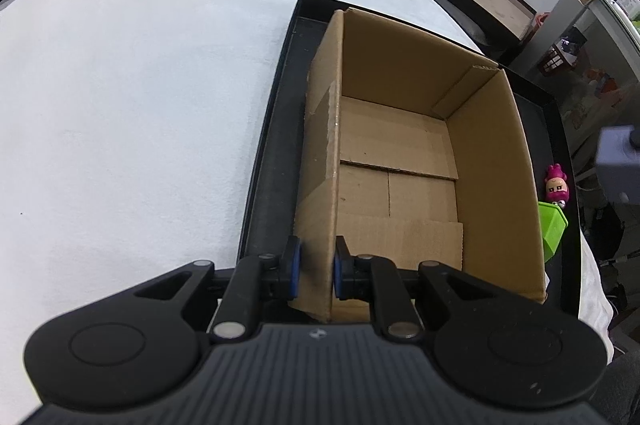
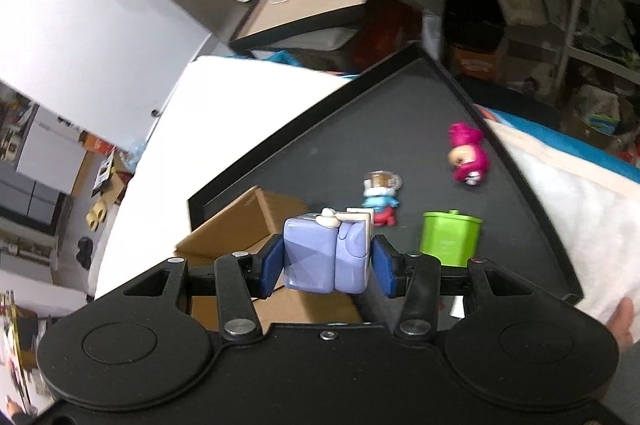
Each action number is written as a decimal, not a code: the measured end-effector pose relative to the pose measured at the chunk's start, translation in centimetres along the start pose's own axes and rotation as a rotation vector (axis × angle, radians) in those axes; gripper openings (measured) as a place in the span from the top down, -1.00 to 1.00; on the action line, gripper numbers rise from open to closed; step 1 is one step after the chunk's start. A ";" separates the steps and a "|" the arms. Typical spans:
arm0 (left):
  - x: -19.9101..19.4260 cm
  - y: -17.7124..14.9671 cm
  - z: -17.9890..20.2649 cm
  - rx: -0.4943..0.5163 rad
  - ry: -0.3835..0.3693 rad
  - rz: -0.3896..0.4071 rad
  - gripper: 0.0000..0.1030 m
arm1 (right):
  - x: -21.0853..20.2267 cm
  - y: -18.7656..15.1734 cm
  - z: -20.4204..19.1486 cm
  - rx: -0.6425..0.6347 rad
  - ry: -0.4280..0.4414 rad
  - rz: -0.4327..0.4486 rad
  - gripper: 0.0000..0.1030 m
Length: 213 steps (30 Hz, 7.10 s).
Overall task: Organize rigid objects
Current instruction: 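Lift the lavender cube with the right gripper and carry it over the box, then open the right gripper to drop the lavender cube into the box, then move the right gripper to the white plug charger and grasp it, then carry the white charger with the right gripper into the box and release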
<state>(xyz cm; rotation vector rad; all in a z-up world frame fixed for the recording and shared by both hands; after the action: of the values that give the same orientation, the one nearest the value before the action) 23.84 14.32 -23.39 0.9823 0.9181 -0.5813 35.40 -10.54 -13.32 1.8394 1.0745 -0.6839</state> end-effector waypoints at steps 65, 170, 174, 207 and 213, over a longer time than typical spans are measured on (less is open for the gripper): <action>-0.1 1.0 0.7 0.009 0.020 -0.018 0.71 | 2.9 -1.5 -5.7 -0.267 0.070 -0.081 -0.13; -1.7 -0.5 1.5 0.009 0.081 0.011 0.80 | 1.5 -2.1 1.2 -0.153 -0.126 0.029 0.30; -1.7 -0.5 1.4 0.007 0.078 0.013 0.80 | 1.3 -2.0 -0.4 -0.175 -0.107 0.039 0.30; -1.7 -0.6 0.8 -0.021 0.032 0.012 0.78 | 7.7 -7.9 -9.6 -0.353 -0.009 -0.154 0.29; -1.7 -0.7 0.7 -0.025 0.031 0.014 0.78 | 7.4 -7.2 -10.6 -0.327 0.073 -0.137 0.19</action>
<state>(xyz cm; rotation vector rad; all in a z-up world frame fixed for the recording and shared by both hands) 22.72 13.39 -22.06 0.9771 0.9433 -0.5435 32.90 3.59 -17.12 1.5296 1.2876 -0.4879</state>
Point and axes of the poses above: each gripper's, at about its wrist camera, not at the fingertips, and x roughly the way its jaws point, z to its right, y to its top, the point moved 6 cm from there along x, roughly the way its jaws point, and after that the axes turned 5 degrees about z, right-handed, at the moved point
